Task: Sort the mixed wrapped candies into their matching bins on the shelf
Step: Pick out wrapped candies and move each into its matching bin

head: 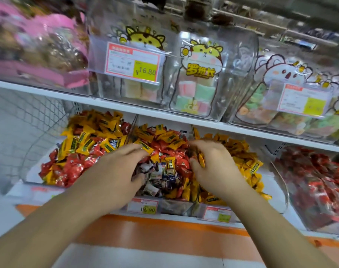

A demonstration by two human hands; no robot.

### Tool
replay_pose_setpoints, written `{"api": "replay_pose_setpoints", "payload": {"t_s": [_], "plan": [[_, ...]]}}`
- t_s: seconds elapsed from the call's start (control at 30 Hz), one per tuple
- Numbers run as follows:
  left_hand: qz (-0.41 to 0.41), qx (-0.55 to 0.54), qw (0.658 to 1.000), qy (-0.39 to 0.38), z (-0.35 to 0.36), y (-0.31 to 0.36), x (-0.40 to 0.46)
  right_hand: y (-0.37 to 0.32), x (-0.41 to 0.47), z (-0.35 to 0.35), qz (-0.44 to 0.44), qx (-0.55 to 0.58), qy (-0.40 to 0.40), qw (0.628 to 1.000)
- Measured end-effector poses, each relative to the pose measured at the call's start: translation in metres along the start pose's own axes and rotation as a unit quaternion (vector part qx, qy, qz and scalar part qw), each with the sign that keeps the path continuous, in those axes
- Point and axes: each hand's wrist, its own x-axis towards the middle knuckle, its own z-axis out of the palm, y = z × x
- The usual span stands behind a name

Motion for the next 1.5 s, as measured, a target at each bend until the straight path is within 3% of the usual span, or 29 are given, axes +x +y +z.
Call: {"api": "replay_pose_setpoints", "payload": {"t_s": [0.1,0.27,0.43,0.87,1.1,1.23,1.33,1.5], "plan": [[-0.008,0.001,1.000,-0.004,0.002,-0.003,0.003,-0.013,0.028,0.011,-0.015,-0.033,-0.017,0.999],[0.006,0.004,1.000,0.001,0.004,-0.007,0.007,-0.018,0.085,0.030,-0.027,-0.083,-0.111,0.990],[0.023,-0.012,0.999,0.031,0.005,-0.014,0.011,-0.014,0.114,0.044,-0.002,-0.056,-0.178,0.982],[0.034,-0.028,0.998,0.037,0.005,-0.011,0.014,-0.017,0.082,0.033,-0.012,0.015,-0.081,0.997],[0.013,-0.049,0.998,0.042,0.005,-0.002,0.014,-0.029,0.030,0.005,0.025,0.134,-0.003,0.991],[0.013,-0.063,0.997,0.039,0.011,0.002,0.016,-0.007,0.006,-0.014,0.078,0.118,0.048,0.989],[0.018,-0.061,0.997,0.035,0.015,0.008,0.018,0.022,-0.006,-0.023,0.133,0.046,0.099,0.985],[0.037,-0.051,0.998,0.029,0.027,0.019,0.024,0.048,-0.016,-0.022,0.178,0.043,0.033,0.983]]}}
